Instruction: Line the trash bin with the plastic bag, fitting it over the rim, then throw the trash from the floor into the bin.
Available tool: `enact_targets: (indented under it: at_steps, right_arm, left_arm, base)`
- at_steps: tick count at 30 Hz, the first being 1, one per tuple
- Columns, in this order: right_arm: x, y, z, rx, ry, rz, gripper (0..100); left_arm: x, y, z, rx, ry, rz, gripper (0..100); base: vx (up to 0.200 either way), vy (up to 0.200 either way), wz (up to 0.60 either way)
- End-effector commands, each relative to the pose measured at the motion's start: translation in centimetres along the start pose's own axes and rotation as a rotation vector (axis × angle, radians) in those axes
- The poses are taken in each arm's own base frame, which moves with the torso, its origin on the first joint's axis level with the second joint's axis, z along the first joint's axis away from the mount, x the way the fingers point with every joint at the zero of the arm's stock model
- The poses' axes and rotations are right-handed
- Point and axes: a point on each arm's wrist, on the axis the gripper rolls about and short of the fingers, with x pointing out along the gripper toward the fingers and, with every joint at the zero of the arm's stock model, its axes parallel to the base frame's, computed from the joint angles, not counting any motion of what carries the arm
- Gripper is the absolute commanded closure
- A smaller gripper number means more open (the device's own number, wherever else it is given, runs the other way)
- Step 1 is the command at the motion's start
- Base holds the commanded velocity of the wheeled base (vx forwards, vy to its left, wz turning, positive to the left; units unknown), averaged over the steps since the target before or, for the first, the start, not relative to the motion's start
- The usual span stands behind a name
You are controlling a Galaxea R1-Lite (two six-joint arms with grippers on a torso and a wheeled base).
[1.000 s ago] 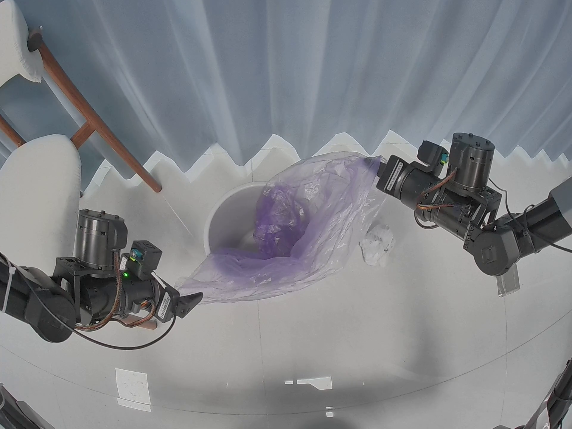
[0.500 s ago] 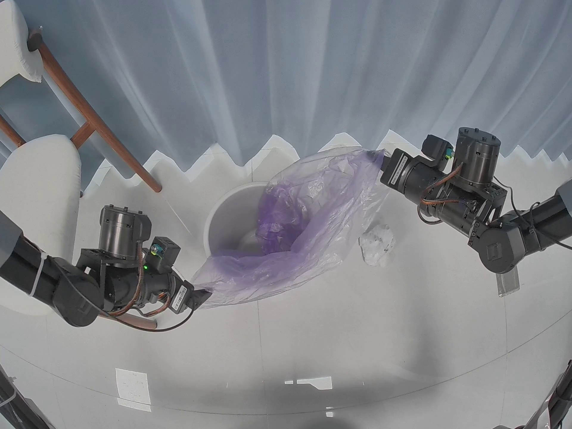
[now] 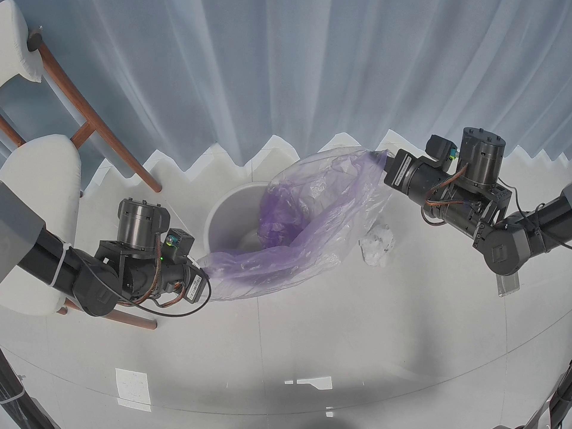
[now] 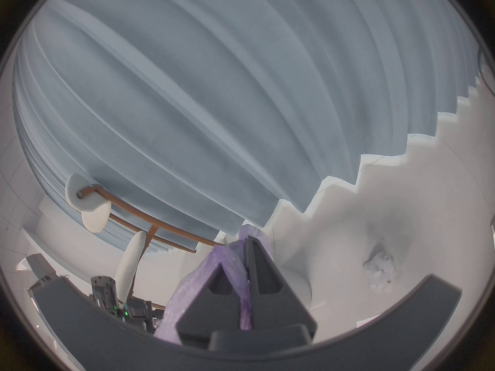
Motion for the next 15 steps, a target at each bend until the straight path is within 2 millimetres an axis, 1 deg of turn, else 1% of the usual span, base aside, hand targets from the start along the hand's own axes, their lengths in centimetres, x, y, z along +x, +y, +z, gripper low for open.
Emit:
enact_targets:
  at_steps: [1,3,5,6,7,8,10,12,13,15]
  right_arm:
    - [-0.2,-0.4,-1.1,-0.007,0.039,-0.015,100]
    - [-0.3,-1.1,-1.7,-0.042,0.059,-0.035,100]
    - [-0.3,-1.1,-1.7,-0.042,0.059,-0.035,100]
    - [-0.7,-2.3,-3.1,-0.064,0.111,-0.067,100]
    - [-0.8,-2.4,-3.2,-0.064,0.116,-0.068,100]
    - [-0.8,-2.2,-4.0,-0.079,0.144,-0.062,100]
    - [-0.3,-1.8,-4.6,-0.090,0.155,-0.044,100]
    - [0.6,-1.4,-4.6,-0.096,0.146,-0.028,100]
    - [1.3,-1.1,-4.6,-0.097,0.136,-0.020,100]
    - [1.5,-0.5,-5.0,-0.099,0.141,-0.007,100]
  left_arm:
    - [-1.6,1.0,1.3,-0.066,-0.059,0.033,100]
    - [-2.2,2.3,2.1,-0.147,-0.107,0.071,100]
    - [-2.2,2.3,2.1,-0.147,-0.107,0.071,100]
    - [-2.9,4.1,3.8,-0.250,-0.181,0.111,100]
    - [-2.9,4.2,4.0,-0.258,-0.189,0.114,100]
    - [-3.8,4.7,5.3,-0.292,-0.240,0.119,100]
    - [-4.3,4.3,5.7,-0.295,-0.245,0.098,100]
    - [-4.8,3.4,5.9,-0.287,-0.242,0.064,100]
    - [-5.3,2.9,5.9,-0.282,-0.236,0.045,100]
    - [-5.6,2.7,5.3,-0.281,-0.212,0.038,100]
  base:
    - [0.000,0.000,0.00]
    - [0.000,0.000,0.00]
    - [0.000,0.000,0.00]
    - [0.000,0.000,0.00]
    - [0.000,0.000,0.00]
    - [0.000,0.000,0.00]
    - [0.000,0.000,0.00]
    - [0.000,0.000,0.00]
    - [0.000,0.000,0.00]
    - [0.000,0.000,0.00]
